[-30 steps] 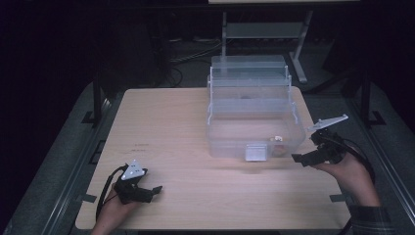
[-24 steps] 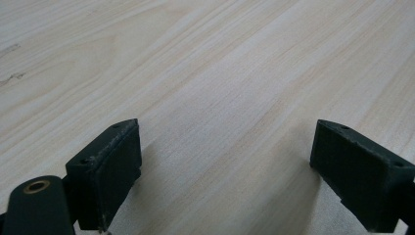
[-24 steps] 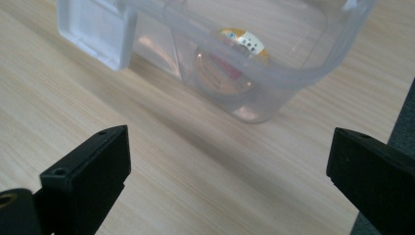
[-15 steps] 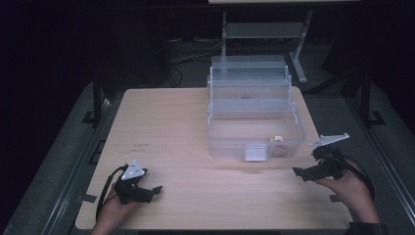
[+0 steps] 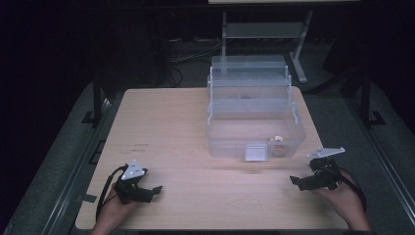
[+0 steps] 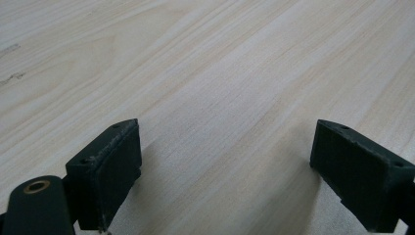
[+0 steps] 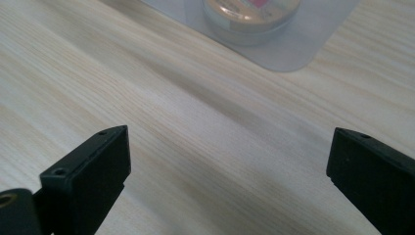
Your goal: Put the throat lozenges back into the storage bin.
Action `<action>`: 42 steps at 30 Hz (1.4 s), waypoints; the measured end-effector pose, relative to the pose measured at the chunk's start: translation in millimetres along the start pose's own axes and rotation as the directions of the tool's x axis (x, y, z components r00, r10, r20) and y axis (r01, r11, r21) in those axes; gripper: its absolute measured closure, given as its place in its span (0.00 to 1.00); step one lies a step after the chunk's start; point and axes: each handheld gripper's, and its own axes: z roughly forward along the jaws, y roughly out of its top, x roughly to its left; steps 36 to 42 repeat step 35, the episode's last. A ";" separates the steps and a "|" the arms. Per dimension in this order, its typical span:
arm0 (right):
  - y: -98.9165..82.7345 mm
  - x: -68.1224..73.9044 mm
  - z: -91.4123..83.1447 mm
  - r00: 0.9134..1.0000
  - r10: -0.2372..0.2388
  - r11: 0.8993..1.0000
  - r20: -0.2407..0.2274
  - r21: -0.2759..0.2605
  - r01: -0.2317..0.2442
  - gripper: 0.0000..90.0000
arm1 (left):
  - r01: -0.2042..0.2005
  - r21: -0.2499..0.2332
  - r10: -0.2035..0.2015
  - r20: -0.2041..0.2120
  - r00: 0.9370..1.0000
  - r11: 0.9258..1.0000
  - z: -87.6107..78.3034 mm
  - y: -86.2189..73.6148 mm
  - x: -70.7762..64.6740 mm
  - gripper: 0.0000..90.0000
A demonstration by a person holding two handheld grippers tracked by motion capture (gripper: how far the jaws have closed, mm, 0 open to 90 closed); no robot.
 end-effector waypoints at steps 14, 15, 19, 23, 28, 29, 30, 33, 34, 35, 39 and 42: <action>-26.5 -1.0 18.6 1.000 0.021 0.997 -0.011 -0.072 -0.022 0.01 | -0.002 0.001 0.002 0.000 1.000 1.000 -0.1 0.0 0.1 0.12; -28.2 -0.8 20.3 1.000 0.019 0.997 -0.006 -0.071 -0.020 0.01 | -0.002 0.001 0.002 0.000 1.000 1.000 -0.1 0.0 0.1 0.12; -31.8 0.2 23.6 1.000 0.016 0.996 0.000 -0.084 -0.016 0.00 | -0.002 0.002 0.002 0.000 1.000 1.000 -0.1 0.0 0.1 0.12; -34.2 0.9 24.9 1.000 0.019 0.993 0.003 -0.113 -0.018 0.00 | -0.002 0.002 0.002 0.000 1.000 1.000 -0.1 0.0 0.1 0.12; -37.5 1.3 25.4 1.000 0.021 0.990 0.003 -0.142 -0.020 0.00 | -0.003 0.002 0.003 0.000 1.000 1.000 -0.1 0.0 0.2 0.12; -37.5 1.3 25.4 1.000 0.020 0.990 0.003 -0.142 -0.020 0.00 | -0.002 0.001 0.002 0.000 1.000 1.000 -0.1 0.0 0.1 0.12; -37.5 1.3 25.4 1.000 0.021 0.990 0.003 -0.142 -0.020 0.00 | -0.002 0.001 0.002 0.000 1.000 1.000 -0.1 0.0 0.2 0.12; -37.4 1.3 25.5 1.000 0.020 0.990 0.002 -0.142 -0.019 0.00 | -0.002 0.002 0.002 0.000 1.000 1.000 -0.1 0.0 0.1 0.12; -37.4 1.3 25.5 1.000 0.020 0.990 0.002 -0.142 -0.019 0.00 | -0.002 0.002 0.002 0.000 1.000 1.000 -0.1 0.0 0.2 0.12; -37.4 1.3 25.6 1.000 0.019 0.990 0.002 -0.143 -0.019 0.00 | -0.002 0.002 0.002 0.000 1.000 1.000 -0.1 0.0 0.1 0.12; -37.4 1.3 25.6 1.000 0.019 0.990 0.002 -0.143 -0.019 0.00 | -0.002 0.002 0.002 0.000 1.000 1.000 -0.1 0.0 0.1 0.12; -37.4 1.3 25.6 1.000 0.019 0.990 0.002 -0.143 -0.019 0.00 | -0.002 0.002 0.002 0.000 1.000 1.000 -0.1 0.0 0.1 0.12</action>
